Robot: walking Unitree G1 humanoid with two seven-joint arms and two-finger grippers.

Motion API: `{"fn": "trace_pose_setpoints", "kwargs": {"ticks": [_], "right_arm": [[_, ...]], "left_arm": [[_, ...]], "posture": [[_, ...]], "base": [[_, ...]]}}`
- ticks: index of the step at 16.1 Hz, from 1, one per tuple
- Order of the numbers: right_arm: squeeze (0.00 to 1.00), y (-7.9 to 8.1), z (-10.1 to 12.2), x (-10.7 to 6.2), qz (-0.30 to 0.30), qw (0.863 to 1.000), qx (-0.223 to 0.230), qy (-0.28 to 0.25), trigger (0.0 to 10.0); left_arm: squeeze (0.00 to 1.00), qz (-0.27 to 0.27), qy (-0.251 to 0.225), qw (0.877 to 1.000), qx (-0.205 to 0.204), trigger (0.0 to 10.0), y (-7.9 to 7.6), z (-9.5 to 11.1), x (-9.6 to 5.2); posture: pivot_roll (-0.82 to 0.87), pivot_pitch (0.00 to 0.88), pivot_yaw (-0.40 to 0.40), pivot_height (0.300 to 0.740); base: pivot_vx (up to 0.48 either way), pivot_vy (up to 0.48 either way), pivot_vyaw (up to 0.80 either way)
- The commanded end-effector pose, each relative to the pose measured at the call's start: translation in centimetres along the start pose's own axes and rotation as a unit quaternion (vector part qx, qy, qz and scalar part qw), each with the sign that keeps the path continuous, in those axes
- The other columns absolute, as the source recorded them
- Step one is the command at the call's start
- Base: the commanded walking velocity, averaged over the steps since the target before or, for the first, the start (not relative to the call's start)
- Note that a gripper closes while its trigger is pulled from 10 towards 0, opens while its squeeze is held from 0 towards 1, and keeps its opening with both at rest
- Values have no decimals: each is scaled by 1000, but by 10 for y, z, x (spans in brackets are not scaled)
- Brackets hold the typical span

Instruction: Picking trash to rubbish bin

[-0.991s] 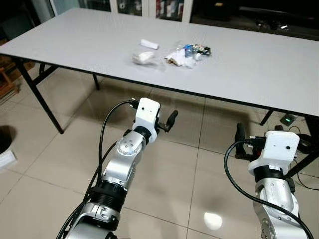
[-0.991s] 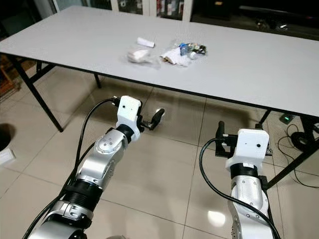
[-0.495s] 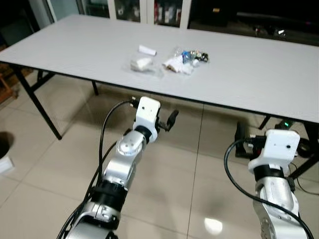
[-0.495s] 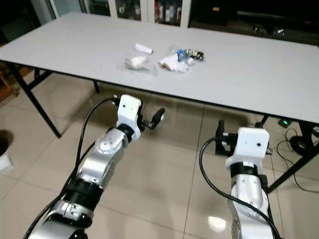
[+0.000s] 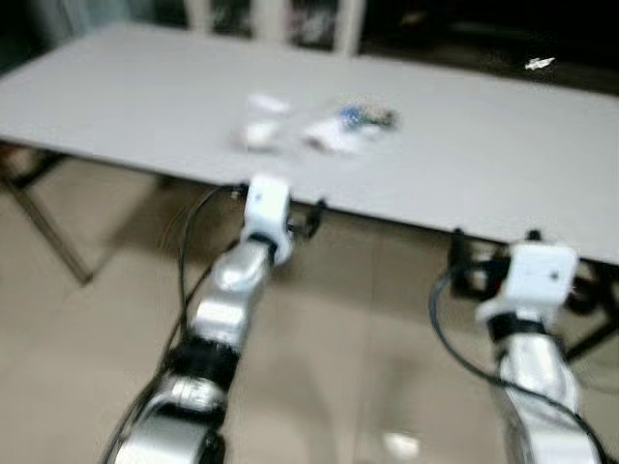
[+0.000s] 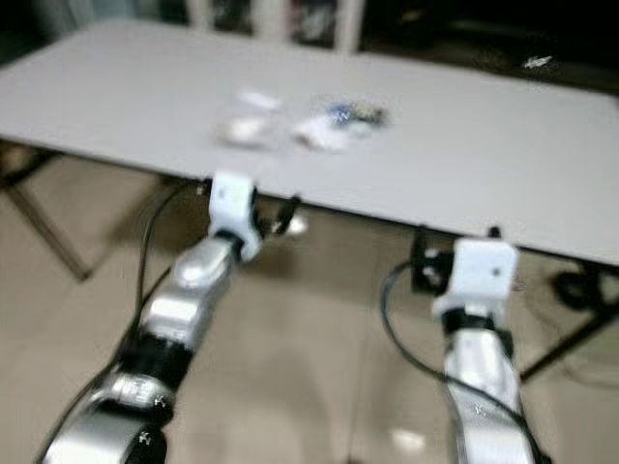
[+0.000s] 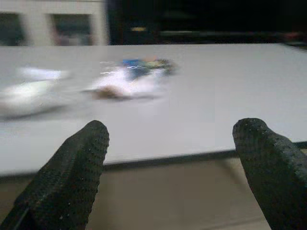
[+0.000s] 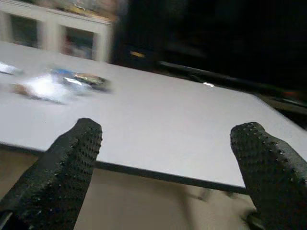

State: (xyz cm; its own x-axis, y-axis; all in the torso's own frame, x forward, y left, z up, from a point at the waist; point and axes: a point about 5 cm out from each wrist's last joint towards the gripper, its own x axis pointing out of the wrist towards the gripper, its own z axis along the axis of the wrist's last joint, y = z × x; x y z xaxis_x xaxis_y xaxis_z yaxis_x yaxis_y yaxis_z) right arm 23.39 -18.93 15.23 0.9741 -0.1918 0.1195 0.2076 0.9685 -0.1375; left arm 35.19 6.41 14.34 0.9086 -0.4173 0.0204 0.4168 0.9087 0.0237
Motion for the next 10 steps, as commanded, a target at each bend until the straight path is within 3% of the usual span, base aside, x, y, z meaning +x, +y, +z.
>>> {"fn": "trace_pose_setpoints", "kwargs": {"ticks": [1, 10], "right_arm": [[0, 3, 6, 1, 5, 1000, 5, -13, 10000], [0, 4, 8, 2, 10, 1000, 1, -19, 10000]], "left_arm": [[0, 3, -7, 1000, 11, 10000, 4, 4, 1], [0, 4, -8, 1000, 10, 10000, 3, 3, 3]], "posture": [[99, 29, -44, 740], [93, 23, -45, 740]], "base": [[454, 0, 0], [451, 0, 0]]}}
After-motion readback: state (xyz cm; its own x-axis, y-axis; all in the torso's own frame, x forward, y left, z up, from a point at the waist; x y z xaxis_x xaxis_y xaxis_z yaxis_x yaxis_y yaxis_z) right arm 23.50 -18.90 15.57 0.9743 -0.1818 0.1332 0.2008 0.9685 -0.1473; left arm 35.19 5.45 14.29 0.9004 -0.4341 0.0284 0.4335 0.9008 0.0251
